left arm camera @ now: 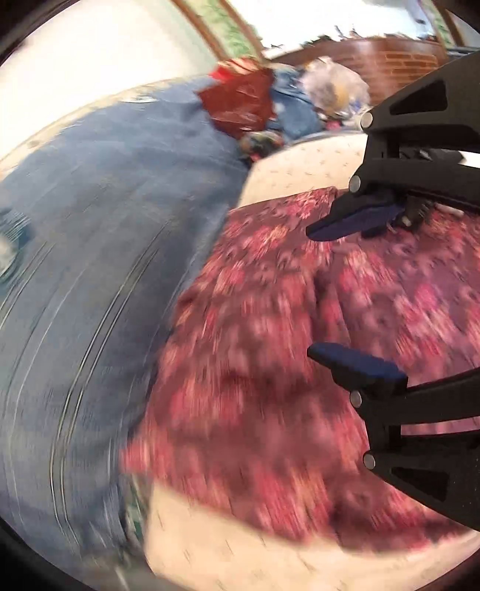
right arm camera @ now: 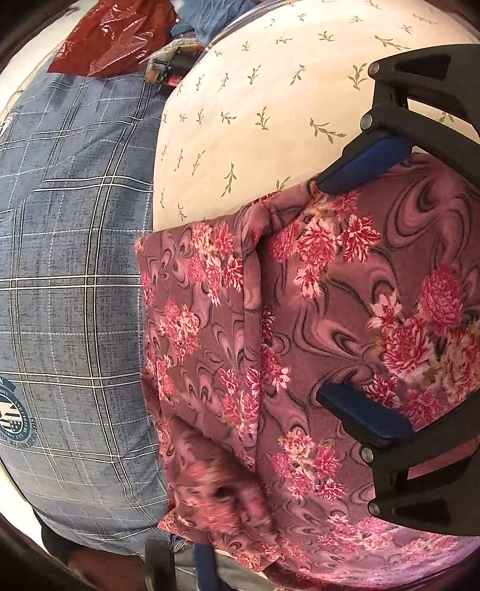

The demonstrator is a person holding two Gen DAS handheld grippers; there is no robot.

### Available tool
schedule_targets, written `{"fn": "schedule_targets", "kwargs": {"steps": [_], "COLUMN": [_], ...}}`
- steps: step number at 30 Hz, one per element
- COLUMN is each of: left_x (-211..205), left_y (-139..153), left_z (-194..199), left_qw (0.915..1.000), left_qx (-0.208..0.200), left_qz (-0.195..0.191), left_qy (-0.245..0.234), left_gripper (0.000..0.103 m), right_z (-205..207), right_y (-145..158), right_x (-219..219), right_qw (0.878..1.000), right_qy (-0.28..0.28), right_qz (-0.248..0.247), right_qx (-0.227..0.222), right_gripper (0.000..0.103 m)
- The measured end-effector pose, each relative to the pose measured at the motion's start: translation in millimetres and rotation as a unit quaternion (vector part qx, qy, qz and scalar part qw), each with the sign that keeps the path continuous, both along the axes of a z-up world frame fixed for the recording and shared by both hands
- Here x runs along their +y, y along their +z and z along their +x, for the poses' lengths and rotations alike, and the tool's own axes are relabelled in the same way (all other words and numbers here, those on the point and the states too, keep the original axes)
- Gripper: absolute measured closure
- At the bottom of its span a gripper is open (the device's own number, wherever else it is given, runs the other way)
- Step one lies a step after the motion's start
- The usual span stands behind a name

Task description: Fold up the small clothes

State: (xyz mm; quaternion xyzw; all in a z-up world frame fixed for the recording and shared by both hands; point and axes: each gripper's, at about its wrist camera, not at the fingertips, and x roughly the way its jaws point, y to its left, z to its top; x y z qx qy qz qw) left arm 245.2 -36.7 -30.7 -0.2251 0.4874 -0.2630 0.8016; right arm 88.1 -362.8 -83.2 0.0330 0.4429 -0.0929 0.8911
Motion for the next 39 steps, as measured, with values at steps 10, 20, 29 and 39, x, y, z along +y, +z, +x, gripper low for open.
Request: {"fn": "schedule_targets", "kwargs": {"steps": [10, 20, 29, 39], "left_x": [85, 90, 81, 51], "left_y": [-43, -39, -46, -59], "left_z": [-14, -33, -17, 4], "left_qw": [0.9951, 0.9931, 0.9936, 0.9905], "left_qx": [0.057, 0.046, 0.068, 0.094], "left_qz": [-0.046, -0.100, -0.067, -0.071], "left_qy": [0.066, 0.039, 0.060, 0.071], "left_gripper": [0.046, 0.045, 0.044, 0.040], "right_z": [44, 100, 88, 71], "right_y": [50, 19, 23, 8], "right_x": [47, 134, 21, -46], "right_qw": [0.992, 0.984, 0.985, 0.945], "right_qy": [0.041, 0.155, 0.015, -0.091], "right_qz": [0.103, -0.083, 0.168, 0.309], "right_qx": [-0.059, -0.005, -0.023, -0.060], "right_gripper": [0.005, 0.044, 0.090, 0.037]}}
